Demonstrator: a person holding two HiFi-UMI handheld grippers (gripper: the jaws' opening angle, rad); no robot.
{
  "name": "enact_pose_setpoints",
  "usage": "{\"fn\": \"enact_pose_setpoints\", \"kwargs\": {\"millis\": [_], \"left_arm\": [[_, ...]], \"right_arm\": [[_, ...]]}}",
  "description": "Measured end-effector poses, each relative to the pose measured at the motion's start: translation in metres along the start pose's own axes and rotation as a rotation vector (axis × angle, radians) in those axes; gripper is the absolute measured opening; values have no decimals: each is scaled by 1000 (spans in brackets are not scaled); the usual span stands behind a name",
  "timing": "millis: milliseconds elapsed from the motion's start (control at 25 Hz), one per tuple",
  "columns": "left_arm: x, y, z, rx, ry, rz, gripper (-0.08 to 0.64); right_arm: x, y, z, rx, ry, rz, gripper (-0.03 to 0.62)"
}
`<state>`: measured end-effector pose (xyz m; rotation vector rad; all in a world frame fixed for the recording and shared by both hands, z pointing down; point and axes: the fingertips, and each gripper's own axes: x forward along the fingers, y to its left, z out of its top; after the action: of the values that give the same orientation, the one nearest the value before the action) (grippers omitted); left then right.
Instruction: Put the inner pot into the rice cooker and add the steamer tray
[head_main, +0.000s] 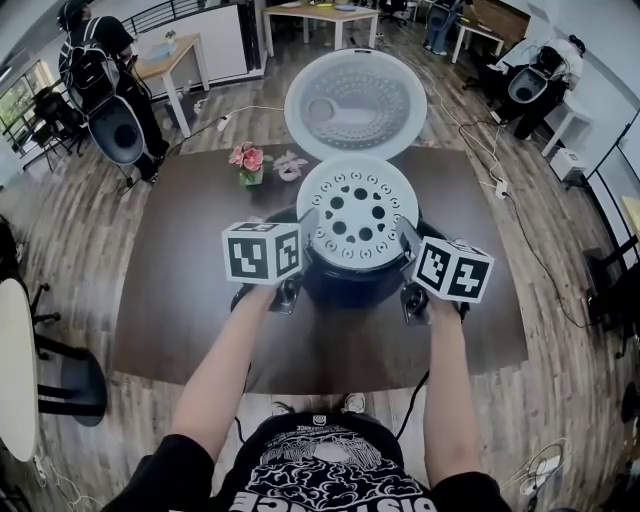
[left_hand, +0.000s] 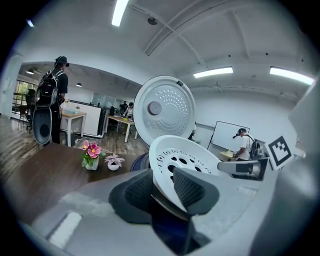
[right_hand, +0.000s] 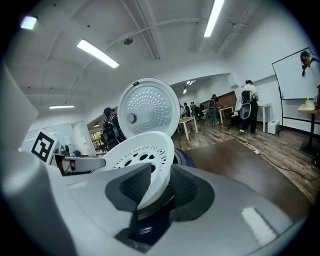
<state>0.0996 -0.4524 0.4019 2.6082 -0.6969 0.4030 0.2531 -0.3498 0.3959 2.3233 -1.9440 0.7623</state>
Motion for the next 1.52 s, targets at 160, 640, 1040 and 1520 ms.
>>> {"fn": "enact_pose_setpoints", "kwargs": {"millis": [160, 640, 1040, 1520], "left_arm": [[2, 1, -2, 4, 2, 5, 124], [2, -2, 0, 21, -6, 14, 131], [-3, -7, -5, 61, 0, 8, 184], [-43, 4, 0, 100, -51, 40, 179]], "right_arm": [[3, -2, -3, -11, 9, -3, 123], [3, -3, -1, -29, 2, -12, 130], [-3, -2, 0, -111, -1, -43, 133], [-30, 18, 5, -135, -63, -41, 109]]}}
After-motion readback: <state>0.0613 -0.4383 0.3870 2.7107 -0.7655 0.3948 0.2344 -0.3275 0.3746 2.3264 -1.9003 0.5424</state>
